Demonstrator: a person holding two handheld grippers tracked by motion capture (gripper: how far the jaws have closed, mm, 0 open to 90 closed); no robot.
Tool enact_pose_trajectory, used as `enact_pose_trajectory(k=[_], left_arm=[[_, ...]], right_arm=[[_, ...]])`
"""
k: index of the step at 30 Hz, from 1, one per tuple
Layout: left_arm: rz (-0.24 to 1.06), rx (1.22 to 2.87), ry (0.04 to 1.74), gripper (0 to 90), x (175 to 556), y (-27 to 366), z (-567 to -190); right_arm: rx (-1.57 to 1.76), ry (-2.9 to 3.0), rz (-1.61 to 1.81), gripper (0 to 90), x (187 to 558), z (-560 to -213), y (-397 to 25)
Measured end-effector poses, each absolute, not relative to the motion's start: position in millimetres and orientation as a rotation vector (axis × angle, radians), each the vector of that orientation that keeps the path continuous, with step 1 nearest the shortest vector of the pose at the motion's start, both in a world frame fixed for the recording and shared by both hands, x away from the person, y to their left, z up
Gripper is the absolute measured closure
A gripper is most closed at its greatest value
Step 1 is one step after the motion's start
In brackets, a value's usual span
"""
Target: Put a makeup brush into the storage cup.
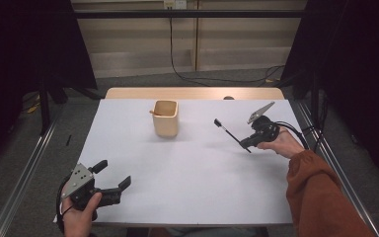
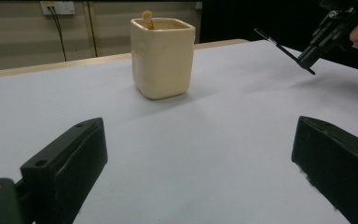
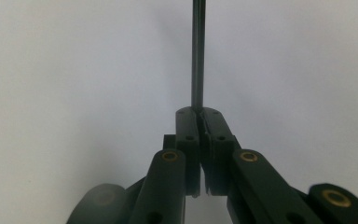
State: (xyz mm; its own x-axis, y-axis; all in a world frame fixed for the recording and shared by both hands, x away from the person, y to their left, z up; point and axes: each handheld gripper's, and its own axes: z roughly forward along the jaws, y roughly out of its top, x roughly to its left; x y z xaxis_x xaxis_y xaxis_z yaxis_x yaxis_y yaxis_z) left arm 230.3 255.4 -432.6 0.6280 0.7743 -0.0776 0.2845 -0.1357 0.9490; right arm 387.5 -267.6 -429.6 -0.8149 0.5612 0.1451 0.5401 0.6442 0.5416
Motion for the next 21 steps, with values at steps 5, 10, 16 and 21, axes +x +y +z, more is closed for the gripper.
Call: enact_pose_trajectory(k=[5,10,16,21], left_arm=[[0.534,1.702,0.88,3.4,230.6,255.3,-432.5],[0.535,1.702,0.88,3.3,231.2,255.5,-432.6],[0.538,1.698,0.879,3.3,231.4,255.9,-432.6],[0.541,1.698,0.879,3.3,231.5,256.1,-432.5]], right_arm=[[0.96,2.751,0.981,86.7,383.3,-428.7,-269.9],[0.957,2.692,1.051,86.7,378.8,-427.9,-268.9],[0.972,2.614,1.168,86.7,375.4,-427.0,-268.7],[0.996,2.545,1.262,86.7,370.6,-430.2,-272.0]])
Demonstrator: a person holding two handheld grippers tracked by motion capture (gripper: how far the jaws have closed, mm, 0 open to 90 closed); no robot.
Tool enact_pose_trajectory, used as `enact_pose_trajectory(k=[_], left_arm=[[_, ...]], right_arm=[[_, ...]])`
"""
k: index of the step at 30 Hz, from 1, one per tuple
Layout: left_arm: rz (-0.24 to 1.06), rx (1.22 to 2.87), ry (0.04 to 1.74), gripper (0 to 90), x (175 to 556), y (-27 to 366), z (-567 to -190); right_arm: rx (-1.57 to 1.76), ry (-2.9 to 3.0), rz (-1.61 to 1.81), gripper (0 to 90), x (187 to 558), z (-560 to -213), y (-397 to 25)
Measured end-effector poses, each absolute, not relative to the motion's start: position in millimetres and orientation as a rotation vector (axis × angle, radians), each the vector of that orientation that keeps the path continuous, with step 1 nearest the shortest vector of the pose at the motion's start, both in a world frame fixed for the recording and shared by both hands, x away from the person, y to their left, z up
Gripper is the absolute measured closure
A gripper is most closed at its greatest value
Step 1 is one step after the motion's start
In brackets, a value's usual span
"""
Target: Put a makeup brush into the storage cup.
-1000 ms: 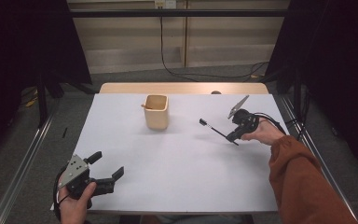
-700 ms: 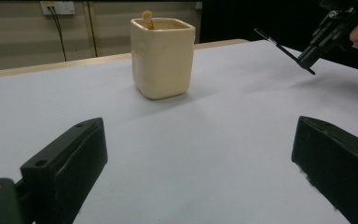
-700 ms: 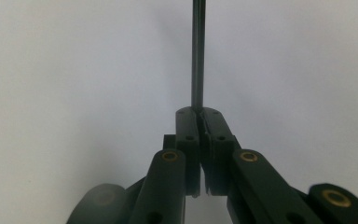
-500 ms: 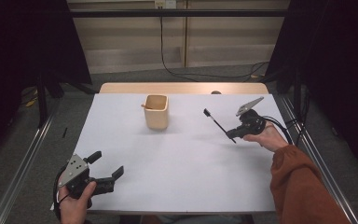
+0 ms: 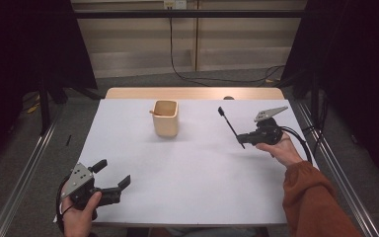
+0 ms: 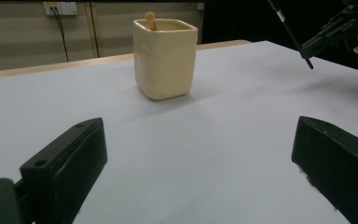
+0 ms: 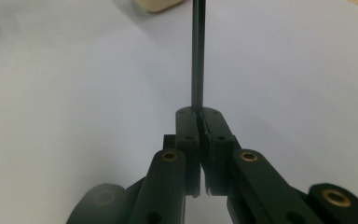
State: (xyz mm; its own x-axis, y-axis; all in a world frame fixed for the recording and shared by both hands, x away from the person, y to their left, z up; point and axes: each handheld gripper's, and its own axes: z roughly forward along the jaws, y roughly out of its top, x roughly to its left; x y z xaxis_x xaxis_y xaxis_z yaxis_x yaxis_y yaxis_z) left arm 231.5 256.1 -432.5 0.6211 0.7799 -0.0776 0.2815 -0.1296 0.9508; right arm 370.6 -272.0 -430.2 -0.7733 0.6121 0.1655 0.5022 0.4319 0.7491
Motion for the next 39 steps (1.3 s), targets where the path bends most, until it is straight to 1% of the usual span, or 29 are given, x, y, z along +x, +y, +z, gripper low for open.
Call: enact_pose_trajectory(k=[12,22,39], left_arm=[[0.547,1.698,0.884,3.3,232.0,257.0,-432.0],[0.551,1.683,0.903,3.3,231.8,257.6,-432.0],[0.554,1.672,0.896,3.2,231.9,259.2,-431.5]], right_arm=[[1.03,2.382,1.502,86.7,360.1,-430.9,-280.5],[1.009,2.248,1.654,86.7,352.5,-427.8,-279.6],[0.947,2.172,1.721,86.6,333.1,-418.6,-279.2]])
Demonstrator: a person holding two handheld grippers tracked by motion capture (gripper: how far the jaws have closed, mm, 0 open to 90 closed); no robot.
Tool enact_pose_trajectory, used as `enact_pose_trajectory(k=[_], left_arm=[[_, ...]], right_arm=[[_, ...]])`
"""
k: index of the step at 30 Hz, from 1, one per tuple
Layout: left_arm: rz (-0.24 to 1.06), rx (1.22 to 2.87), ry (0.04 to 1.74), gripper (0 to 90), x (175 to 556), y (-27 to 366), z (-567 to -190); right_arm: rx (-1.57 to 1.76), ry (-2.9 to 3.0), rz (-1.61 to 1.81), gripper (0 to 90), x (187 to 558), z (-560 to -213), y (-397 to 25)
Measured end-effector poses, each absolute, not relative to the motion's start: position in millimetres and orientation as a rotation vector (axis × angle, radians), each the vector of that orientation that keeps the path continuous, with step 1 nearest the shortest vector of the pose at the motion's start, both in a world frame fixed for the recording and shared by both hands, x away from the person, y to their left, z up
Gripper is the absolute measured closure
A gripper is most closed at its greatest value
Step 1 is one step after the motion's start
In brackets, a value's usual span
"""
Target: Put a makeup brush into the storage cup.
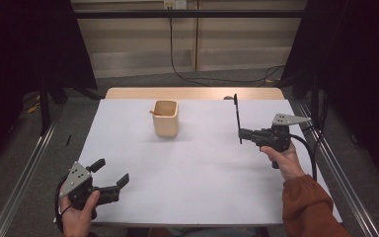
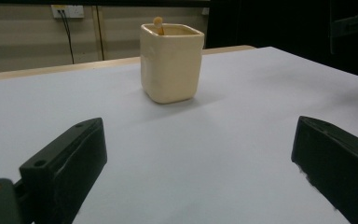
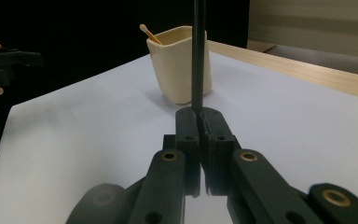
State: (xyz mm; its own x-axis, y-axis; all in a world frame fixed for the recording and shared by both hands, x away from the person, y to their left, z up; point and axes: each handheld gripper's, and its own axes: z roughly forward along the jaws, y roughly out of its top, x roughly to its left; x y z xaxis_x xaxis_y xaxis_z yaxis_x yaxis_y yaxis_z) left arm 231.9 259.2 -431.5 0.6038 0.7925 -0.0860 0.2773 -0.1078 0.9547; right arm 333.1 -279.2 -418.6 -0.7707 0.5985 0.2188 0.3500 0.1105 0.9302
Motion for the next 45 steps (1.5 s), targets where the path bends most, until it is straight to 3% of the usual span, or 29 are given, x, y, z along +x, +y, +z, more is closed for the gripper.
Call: enact_pose_trajectory(k=[45], left_arm=[[0.57,1.656,0.894,2.9,225.1,258.9,-427.6]], right_arm=[[0.722,2.267,1.785,86.5,278.0,-404.9,-228.6]])
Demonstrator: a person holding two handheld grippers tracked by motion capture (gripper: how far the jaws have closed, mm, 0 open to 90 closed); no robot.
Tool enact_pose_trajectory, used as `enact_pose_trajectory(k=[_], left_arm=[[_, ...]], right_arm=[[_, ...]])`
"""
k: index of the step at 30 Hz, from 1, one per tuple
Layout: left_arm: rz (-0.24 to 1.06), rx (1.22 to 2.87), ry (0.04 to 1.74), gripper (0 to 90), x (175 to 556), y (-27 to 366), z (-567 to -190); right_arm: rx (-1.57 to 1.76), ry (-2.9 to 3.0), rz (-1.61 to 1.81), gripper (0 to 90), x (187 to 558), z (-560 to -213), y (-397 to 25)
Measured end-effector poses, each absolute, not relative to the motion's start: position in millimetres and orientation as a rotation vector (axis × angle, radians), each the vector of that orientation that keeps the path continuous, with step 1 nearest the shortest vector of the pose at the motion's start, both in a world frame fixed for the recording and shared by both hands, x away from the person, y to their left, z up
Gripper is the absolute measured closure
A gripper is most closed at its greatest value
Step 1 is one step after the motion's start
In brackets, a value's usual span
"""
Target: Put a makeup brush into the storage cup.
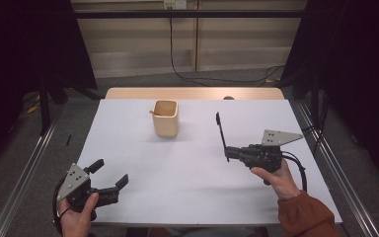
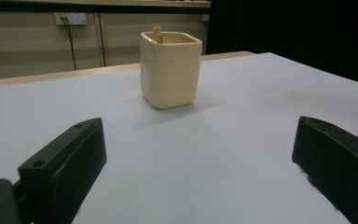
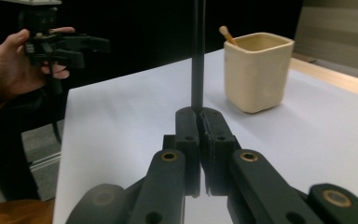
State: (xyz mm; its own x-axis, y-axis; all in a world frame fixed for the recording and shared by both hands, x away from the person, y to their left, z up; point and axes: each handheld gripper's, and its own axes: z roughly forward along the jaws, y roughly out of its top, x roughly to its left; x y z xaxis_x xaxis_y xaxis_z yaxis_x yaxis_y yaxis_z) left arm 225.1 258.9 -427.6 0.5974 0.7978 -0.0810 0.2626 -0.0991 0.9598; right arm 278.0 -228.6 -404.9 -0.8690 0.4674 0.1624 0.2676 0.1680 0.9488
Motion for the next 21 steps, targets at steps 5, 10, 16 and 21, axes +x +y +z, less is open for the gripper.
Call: enact_pose_trajectory(k=[5,10,16,21], left_arm=[[0.563,1.652,0.898,2.7,222.9,260.0,-427.1],[0.562,1.654,0.887,2.8,222.1,258.2,-426.2],[0.56,1.651,0.873,2.8,222.6,253.9,-424.0],[0.511,1.624,0.874,2.8,224.5,248.7,-419.8]], right_arm=[[0.685,2.31,1.786,86.5,274.3,-407.1,-218.0],[0.673,2.325,1.782,86.5,273.5,-408.8,-212.4],[0.673,2.337,1.777,86.5,274.6,-412.1,-208.3],[0.667,2.335,1.78,86.5,275.8,-413.0,-205.3]])
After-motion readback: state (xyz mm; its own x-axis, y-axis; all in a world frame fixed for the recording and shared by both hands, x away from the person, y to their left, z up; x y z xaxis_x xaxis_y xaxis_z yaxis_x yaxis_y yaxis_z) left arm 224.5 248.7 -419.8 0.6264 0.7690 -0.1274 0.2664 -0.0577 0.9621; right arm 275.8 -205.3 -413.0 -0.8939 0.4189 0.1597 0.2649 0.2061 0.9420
